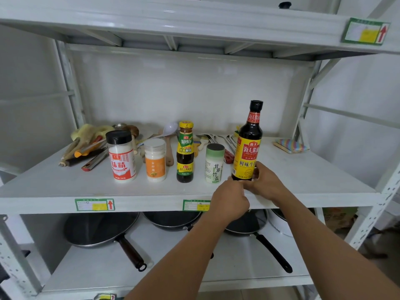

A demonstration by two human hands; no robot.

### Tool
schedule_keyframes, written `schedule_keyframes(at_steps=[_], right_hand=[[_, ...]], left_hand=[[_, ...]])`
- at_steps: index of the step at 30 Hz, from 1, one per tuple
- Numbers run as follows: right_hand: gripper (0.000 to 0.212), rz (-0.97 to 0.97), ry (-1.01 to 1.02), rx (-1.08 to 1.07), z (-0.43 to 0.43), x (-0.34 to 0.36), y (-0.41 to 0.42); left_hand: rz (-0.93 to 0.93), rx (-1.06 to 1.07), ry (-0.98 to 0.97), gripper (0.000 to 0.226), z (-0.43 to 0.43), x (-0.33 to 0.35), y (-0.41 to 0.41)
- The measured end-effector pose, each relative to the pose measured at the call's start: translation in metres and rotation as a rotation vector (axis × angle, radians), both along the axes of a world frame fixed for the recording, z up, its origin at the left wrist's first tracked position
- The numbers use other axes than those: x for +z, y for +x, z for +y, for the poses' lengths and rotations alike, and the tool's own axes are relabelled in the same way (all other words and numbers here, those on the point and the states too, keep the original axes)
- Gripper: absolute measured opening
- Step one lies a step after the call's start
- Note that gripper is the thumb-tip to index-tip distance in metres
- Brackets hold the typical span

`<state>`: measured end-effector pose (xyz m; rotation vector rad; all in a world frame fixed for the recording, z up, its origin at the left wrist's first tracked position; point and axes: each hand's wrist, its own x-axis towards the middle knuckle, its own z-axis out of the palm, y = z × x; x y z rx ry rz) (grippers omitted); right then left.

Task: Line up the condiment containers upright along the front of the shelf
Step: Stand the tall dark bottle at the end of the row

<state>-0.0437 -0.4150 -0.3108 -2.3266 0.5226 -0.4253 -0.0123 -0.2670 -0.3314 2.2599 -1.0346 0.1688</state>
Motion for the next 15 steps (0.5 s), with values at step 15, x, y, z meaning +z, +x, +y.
schedule_keyframes(at_steps=[15], right_hand=[[0.080, 0.268, -0.183, 0.015, 0.010, 0.013, -0.055]], left_hand=[[0.022, 0.010, -0.145, 0.010, 0.069, -0.006, -0.047]])
